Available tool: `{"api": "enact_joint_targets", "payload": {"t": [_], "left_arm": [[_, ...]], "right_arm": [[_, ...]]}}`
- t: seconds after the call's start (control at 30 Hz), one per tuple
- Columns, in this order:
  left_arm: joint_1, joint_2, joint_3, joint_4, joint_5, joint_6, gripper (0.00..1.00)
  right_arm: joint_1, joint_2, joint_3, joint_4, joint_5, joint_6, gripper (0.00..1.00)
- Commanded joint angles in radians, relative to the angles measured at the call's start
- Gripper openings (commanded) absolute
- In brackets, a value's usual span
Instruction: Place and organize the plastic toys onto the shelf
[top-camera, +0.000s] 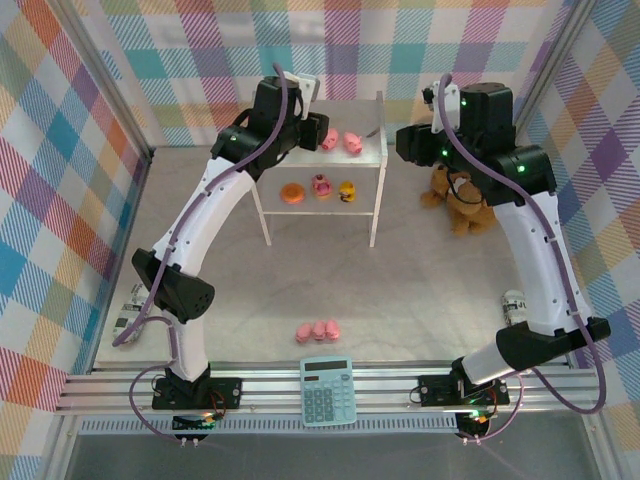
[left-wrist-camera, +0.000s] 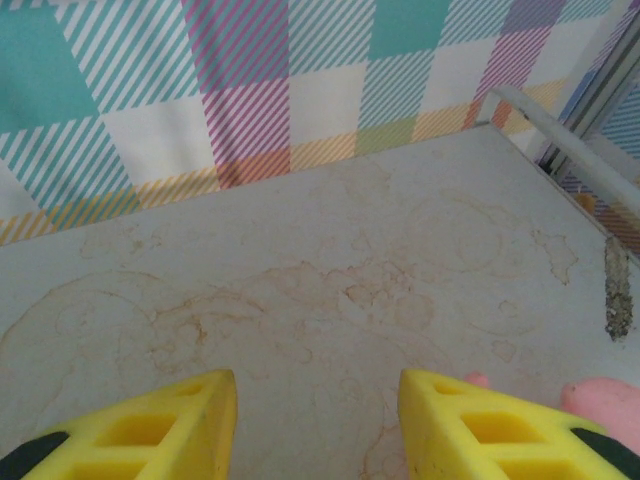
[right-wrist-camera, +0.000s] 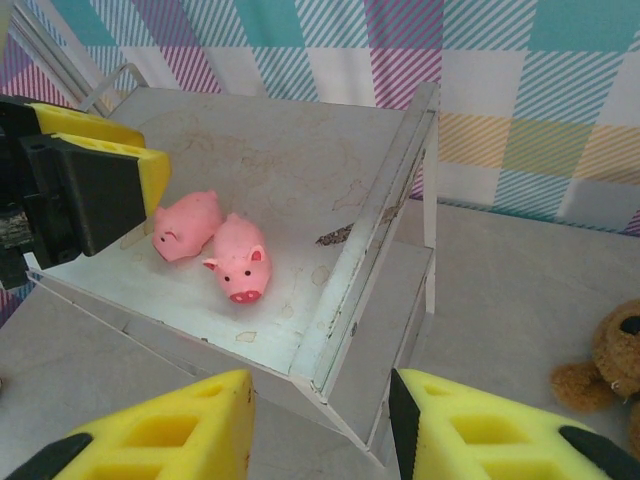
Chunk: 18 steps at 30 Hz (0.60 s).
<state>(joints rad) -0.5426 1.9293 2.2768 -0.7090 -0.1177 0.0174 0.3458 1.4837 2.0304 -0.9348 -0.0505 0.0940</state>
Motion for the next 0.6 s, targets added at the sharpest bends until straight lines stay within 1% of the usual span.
{"api": "enact_joint_targets", "payload": {"t": [0.0, 0.57], "left_arm": [[-0.011, 0.017, 0.039, -0.036, -0.012, 0.019, 0.46], [-0.036, 0.015, 0.048, -0.066, -0.030, 0.019, 0.46]], "right_arm": [[-0.006, -0.028, -0.004, 0.032, -0.017, 0.003, 0.42], [-0.007, -0.054, -0.021, 0.040, -0.022, -0.001, 0.42]]}}
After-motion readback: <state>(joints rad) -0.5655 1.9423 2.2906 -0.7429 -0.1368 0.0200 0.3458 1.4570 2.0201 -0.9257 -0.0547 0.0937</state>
